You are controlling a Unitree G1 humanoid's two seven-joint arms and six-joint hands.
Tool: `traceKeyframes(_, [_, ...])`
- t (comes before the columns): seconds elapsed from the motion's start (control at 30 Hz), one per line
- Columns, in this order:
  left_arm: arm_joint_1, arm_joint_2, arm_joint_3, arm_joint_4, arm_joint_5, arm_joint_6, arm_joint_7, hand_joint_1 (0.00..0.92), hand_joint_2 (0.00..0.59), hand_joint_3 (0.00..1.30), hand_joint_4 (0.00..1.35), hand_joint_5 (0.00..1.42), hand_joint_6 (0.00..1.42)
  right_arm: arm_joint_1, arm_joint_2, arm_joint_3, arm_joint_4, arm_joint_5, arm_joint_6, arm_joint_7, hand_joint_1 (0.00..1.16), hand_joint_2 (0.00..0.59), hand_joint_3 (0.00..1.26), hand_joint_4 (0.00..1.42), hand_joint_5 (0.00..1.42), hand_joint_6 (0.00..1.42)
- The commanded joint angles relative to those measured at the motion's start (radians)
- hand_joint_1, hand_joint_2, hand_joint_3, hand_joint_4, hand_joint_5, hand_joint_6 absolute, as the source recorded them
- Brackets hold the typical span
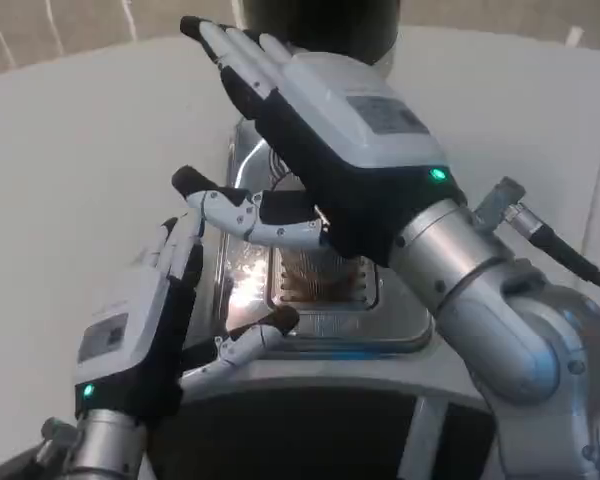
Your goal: Grasp the cup under the faucet to collect the drink, then remove the cup.
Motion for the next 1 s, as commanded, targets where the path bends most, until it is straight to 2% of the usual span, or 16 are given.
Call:
traceKeyframes(0.03, [-0.016, -0.006, -0.009, 0.035, -0.009, -0.012, 0.022, 0.138, 0.075, 0.00, 0.00, 0.00, 0.08, 0.011, 0.013, 0.022, 0.018, 0.003, -0.001, 0.028, 0.57, 0.435, 0.00, 0.00, 0.00, 0.00])
traceKeyframes(0.33, [-0.065, -0.006, -0.022, 0.078, -0.008, -0.017, 0.036, 0.138, 0.073, 0.00, 0.00, 0.00, 0.08, 0.037, 0.000, 0.002, 0.003, 0.009, -0.006, 0.029, 0.57, 0.435, 0.00, 0.00, 0.00, 0.00])
traceKeyframes(0.47, [-0.078, -0.006, -0.027, 0.090, -0.009, -0.022, 0.038, 0.139, 0.073, 0.00, 0.00, 0.00, 0.08, 0.059, 0.000, -0.018, -0.014, 0.007, -0.019, -0.003, 0.57, 0.435, 0.00, 0.00, 0.00, 0.00])
traceKeyframes(0.57, [-0.085, -0.007, -0.033, 0.094, -0.006, -0.022, 0.035, 0.139, 0.073, 0.00, 0.00, 0.01, 0.08, 0.080, 0.003, -0.036, -0.035, -0.020, -0.005, -0.023, 0.58, 0.438, 0.00, 0.00, 0.00, 0.00])
traceKeyframes(0.67, [-0.090, -0.010, -0.040, 0.099, -0.005, -0.018, 0.034, 0.139, 0.072, 0.00, 0.00, 0.01, 0.08, 0.112, 0.018, -0.066, -0.057, -0.022, 0.003, -0.059, 0.61, 0.448, 0.00, 0.00, 0.00, 0.00])
traceKeyframes(0.83, [-0.094, -0.011, -0.048, 0.099, -0.005, -0.018, 0.039, 0.139, 0.072, 0.00, 0.00, 0.01, 0.09, 0.207, 0.076, -0.131, -0.110, 0.009, -0.049, -0.236, 0.64, 0.460, 0.00, 0.00, 0.00, 0.00])
traceKeyframes(0.93, [-0.092, -0.014, -0.051, 0.095, -0.004, -0.016, 0.042, 0.137, 0.072, 0.00, 0.00, 0.02, 0.09, 0.249, 0.092, -0.129, -0.134, -0.042, -0.104, -0.377, 0.64, 0.461, 0.00, 0.00, 0.00, 0.00])
traceKeyframes(1.0, [-0.090, -0.015, -0.052, 0.092, -0.003, -0.014, 0.045, 0.134, 0.072, 0.00, 0.00, 0.02, 0.09, 0.253, 0.098, -0.124, -0.132, -0.060, -0.114, -0.409, 0.64, 0.461, 0.00, 0.00, 0.00, 0.00])
